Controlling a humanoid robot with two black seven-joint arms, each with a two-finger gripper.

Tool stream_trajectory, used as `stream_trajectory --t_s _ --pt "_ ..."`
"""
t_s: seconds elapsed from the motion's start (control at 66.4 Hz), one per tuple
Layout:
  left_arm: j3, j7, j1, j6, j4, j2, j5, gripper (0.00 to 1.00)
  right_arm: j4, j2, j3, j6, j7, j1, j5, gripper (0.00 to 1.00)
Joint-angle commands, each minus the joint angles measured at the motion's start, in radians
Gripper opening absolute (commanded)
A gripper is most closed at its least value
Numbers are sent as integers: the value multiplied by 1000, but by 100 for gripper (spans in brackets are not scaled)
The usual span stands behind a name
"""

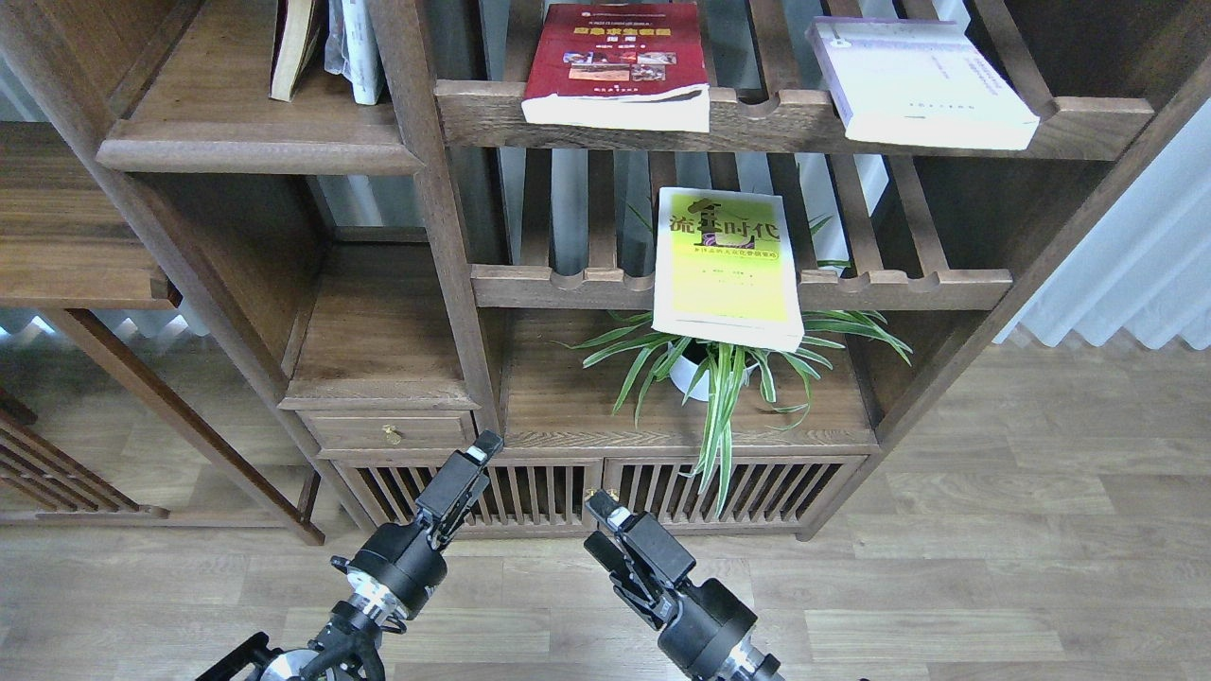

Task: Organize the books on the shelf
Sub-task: 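Raise both grippers from rest toward the shelf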

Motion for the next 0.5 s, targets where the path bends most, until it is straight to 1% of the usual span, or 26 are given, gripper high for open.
stream_trajectory --t_s 0.0,0.211,0.376,0.482 --pt "4 0 9 0 0 4 -1 100 0 0 3 0 6 -19 -1 99" --pt "-16 -1 10 0 0 16 -1 100 4 0 57 0 11 -21 7 99" --pt "-27 -8 15 0 8 26 -1 100 21 0 176 0 46 -18 53 99" --pt "-27 -9 15 0 13 26 -1 100 21 0 199 0 49 -15 102 99"
